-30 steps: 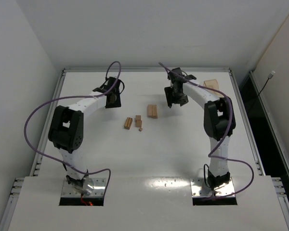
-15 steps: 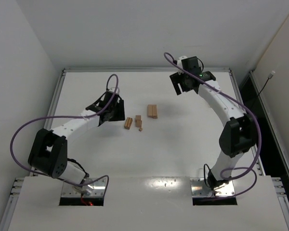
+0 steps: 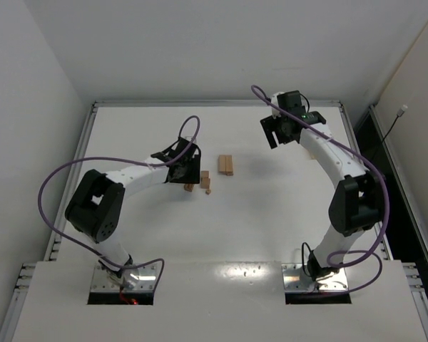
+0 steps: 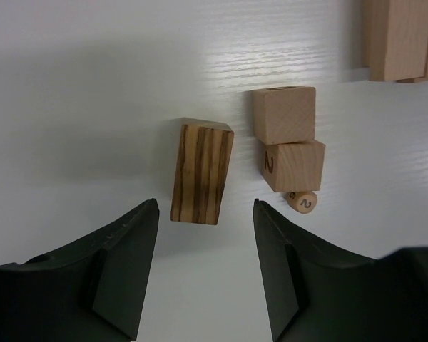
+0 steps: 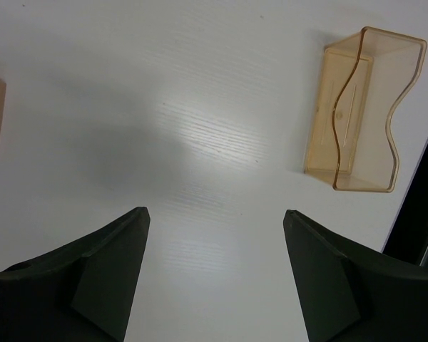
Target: Build the wood block tower
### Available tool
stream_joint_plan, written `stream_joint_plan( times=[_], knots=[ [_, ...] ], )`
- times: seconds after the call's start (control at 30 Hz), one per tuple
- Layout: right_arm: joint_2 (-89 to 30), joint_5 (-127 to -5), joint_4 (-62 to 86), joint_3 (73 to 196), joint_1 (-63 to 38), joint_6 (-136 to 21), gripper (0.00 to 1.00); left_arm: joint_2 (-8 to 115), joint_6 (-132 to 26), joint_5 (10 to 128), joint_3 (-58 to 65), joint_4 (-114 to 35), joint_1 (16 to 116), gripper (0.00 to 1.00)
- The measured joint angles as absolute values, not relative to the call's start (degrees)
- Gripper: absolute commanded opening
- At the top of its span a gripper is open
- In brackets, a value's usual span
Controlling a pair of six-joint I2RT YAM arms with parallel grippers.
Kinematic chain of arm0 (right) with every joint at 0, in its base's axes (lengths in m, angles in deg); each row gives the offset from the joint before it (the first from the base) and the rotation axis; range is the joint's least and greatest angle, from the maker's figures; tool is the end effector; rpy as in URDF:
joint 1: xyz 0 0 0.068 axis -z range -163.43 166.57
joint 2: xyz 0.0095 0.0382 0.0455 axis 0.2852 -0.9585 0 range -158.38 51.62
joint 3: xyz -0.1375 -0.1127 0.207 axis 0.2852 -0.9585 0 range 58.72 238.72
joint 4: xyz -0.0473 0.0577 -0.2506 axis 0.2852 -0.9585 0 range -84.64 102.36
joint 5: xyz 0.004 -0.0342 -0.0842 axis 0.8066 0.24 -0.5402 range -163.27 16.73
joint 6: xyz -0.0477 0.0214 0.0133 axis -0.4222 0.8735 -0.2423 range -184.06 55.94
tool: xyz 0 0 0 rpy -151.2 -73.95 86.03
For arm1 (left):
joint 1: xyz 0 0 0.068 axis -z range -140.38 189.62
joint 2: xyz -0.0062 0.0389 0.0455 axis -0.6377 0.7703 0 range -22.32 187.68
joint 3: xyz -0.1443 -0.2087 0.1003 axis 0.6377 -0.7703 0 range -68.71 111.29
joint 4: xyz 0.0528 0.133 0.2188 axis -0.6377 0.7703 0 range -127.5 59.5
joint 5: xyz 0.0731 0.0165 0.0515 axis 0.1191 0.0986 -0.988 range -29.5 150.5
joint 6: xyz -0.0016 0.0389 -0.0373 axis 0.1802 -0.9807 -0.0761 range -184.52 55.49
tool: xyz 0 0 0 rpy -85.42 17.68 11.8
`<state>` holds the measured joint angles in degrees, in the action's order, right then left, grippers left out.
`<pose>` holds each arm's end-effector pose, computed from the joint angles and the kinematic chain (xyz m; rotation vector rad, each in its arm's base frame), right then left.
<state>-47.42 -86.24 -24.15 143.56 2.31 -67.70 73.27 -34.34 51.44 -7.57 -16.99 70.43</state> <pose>0.3728 0.0865 0.2882 -0.2810 2.4184 -0.1952 0.2988 -0.1716 0.1979 -0.0491 2.5279 -0.2324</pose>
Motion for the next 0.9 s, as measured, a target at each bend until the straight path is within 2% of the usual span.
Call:
stream_joint_plan(
  times=[0.57,0.9],
  knots=[
    [-47.14,-83.12,-24.22,143.53,4.39,-67.0,0.73,76.94,-35.48,48.92,-2.13,-15.67,70.97,0.52],
    [-47.14,-81.45,-25.03,143.47,4.39,-66.87,0.73,80.83,-44.51,54.08,8.91,-14.21,73.81,0.6]
  ],
)
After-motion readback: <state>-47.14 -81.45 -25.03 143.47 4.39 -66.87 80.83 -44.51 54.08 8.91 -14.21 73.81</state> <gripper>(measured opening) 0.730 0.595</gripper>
